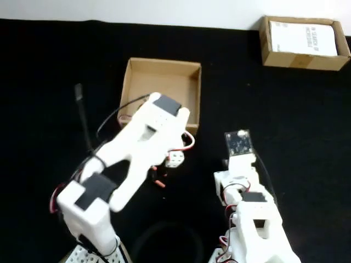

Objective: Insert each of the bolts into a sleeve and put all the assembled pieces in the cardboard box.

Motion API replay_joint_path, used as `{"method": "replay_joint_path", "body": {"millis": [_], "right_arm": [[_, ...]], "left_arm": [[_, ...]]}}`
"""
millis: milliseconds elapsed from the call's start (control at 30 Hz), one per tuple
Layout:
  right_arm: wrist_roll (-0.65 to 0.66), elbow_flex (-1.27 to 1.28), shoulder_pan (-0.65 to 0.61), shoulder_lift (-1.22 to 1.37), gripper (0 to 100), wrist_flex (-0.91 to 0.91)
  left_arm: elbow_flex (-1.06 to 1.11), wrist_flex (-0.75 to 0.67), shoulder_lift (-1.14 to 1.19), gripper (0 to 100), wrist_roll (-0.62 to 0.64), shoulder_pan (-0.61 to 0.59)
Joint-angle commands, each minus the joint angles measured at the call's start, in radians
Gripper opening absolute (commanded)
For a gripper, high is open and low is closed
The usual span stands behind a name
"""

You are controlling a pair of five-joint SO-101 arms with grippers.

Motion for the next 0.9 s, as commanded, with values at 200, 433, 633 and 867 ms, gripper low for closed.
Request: {"method": "replay_joint_path", "body": {"millis": [200,433,633,867], "right_arm": [[-0.011,0.007,0.012,0.001,0.7,-0.033],[-0.011,0.007,0.012,0.001,0.7,-0.033],[-0.011,0.005,0.021,0.001,0.7,-0.033],[-0.011,0.002,0.044,0.001,0.7,-0.033]], "left_arm": [[-0.065,0.023,0.113,17,0.043,-0.082],[-0.065,0.020,0.120,15,0.038,-0.110],[-0.042,0.015,0.122,15,0.020,-0.182],[0.114,-0.143,0.122,15,0.008,-0.197]]}}
